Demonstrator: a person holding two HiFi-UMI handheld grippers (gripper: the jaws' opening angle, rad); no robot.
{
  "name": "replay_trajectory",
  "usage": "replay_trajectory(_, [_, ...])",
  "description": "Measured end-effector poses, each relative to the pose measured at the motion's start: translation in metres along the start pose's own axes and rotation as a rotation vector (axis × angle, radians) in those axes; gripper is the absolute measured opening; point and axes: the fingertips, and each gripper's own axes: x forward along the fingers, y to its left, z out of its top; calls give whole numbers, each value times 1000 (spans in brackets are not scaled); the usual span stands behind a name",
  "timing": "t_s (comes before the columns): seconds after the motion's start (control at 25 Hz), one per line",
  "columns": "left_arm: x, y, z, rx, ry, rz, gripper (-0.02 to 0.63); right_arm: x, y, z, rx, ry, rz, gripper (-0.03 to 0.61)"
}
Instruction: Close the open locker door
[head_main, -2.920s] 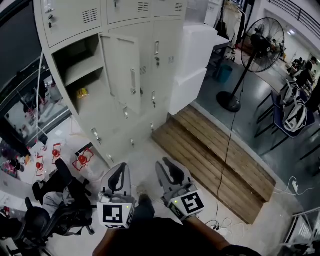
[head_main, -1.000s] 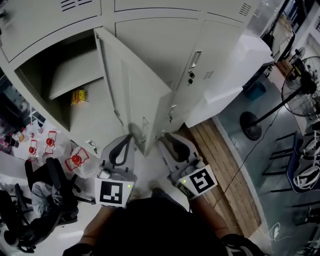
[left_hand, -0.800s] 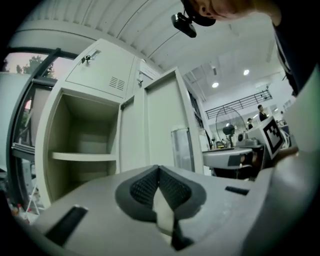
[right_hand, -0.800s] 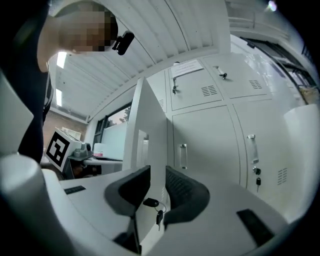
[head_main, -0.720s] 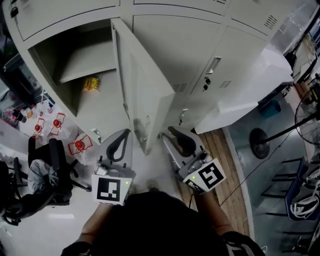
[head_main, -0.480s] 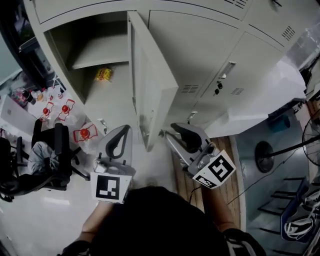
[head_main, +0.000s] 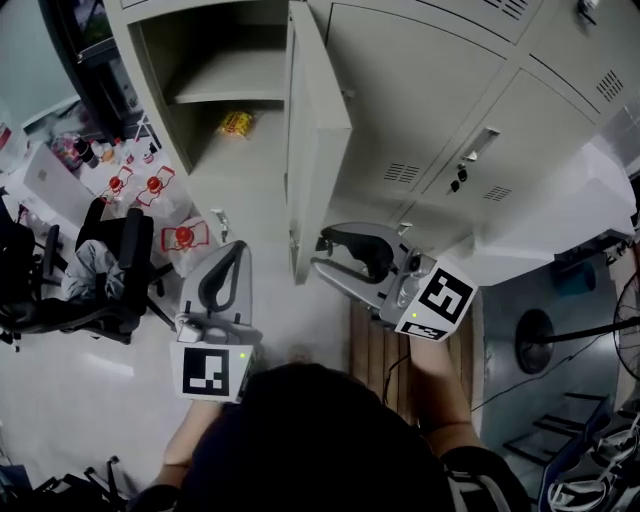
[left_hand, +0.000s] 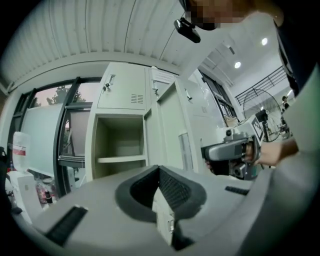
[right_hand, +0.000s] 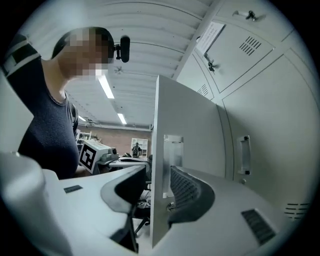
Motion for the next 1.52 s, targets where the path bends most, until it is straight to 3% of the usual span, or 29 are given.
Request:
replay_trajectory(0.16, [-8,-2,9,46,-51,15,0,10,-4,-4,2,-6,24,167])
replay_trajectory(0.6, [-22,-1,7,49,-22,79,0,25,-7,-13,16,19,57,172])
replay_trajectory(0.68, [-22,-1,5,48,-15,86,0,26,-6,-14,16,16,61,149])
replay_trajectory(0.8, [-21,0,10,49,-57,94,0,31,-3,-14,16,4,62,146])
replay_trajectory(1.04, [-18,0,3,28,-6,109,0,42,1,-14,19,-8,71,140])
replay_trajectory(1.16, [-17,3,6,44,-29,114,0,48,3,-14,25,-16,74,137])
replay_trajectory(1.52, [-26,22,0,26,18,158,0,71,10,-16,43,-31,89,125])
